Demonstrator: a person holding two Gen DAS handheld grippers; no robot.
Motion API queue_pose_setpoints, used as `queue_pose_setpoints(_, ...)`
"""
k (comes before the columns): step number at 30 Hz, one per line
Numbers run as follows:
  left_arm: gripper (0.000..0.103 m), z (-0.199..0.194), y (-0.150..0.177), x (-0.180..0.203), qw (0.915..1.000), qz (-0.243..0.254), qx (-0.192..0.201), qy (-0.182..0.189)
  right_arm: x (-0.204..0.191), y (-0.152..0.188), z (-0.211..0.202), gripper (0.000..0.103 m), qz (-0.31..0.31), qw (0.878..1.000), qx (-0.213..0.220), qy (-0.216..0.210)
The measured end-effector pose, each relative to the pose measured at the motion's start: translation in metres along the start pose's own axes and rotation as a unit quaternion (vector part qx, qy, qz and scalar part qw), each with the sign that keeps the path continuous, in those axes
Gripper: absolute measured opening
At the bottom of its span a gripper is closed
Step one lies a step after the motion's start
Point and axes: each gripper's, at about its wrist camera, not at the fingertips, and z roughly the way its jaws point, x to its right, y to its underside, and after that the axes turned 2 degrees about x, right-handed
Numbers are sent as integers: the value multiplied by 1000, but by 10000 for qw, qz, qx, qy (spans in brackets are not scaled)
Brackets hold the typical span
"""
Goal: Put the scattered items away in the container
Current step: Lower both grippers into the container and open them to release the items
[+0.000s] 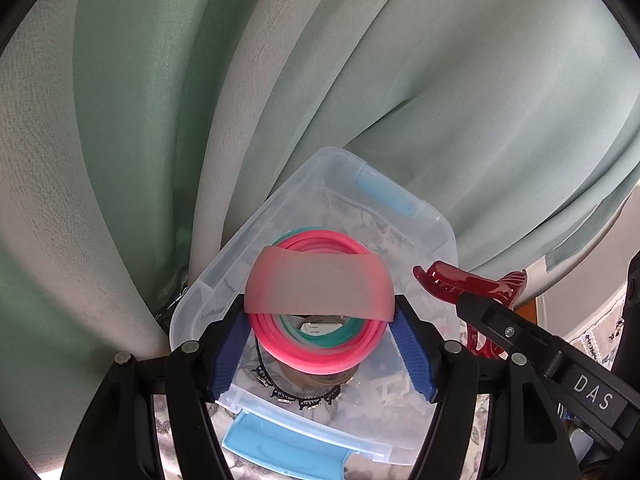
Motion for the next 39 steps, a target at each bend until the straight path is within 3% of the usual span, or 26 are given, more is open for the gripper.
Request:
queue_pose_setpoints(27,72,13,4,-12,9980,-31,-419,-469,-6,-4,27,38,-218,9993,-304,20)
queue_pose_setpoints(30,74,10,5,-12,9980,-33,-443,-439,-8,-5,23,49,-273,9994,-215,3)
queue_pose_setpoints(33,84,5,4,-13,9985,-63,-375,-386,-9,-6,22,59,-275,9995,-160,3)
queue_pose_setpoints(39,86,4,4,-4,9988,-23,-350,-342,-6,-4,18,61,-230,9996,-137,33)
